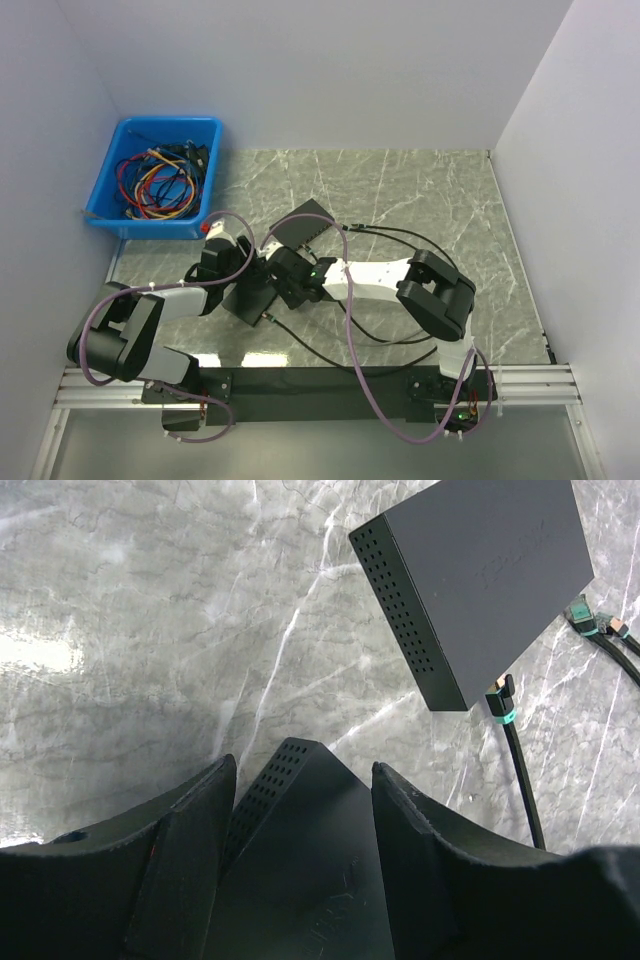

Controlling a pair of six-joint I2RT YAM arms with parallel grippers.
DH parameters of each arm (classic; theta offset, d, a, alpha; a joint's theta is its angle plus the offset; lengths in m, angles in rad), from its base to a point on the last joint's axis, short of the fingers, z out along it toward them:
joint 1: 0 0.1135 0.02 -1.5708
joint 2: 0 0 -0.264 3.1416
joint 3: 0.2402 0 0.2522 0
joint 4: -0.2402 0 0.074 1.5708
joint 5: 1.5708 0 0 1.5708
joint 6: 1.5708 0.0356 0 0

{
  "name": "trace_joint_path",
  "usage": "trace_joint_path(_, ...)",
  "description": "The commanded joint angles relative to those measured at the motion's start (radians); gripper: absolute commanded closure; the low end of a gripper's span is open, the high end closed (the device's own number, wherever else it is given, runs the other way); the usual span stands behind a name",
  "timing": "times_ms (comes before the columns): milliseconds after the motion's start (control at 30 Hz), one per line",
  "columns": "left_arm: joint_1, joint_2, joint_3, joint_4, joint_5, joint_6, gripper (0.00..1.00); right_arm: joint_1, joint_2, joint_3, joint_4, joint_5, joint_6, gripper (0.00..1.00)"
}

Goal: Insert the plug into the switch port

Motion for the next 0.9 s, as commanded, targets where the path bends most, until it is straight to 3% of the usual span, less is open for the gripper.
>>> trace_joint_path(0,-0.02,0.014,0.028,-0.008,0.029,0.002,0.38,0.001,-0.033,0.071,0.046,0.007,-0.005,1.0)
trace_joint_path(867,-0.026,0.066,0.037,0.016,0.053,0.0,0.39,0.003,0.002,0.058,0.1,0.016,-0.02,1.0)
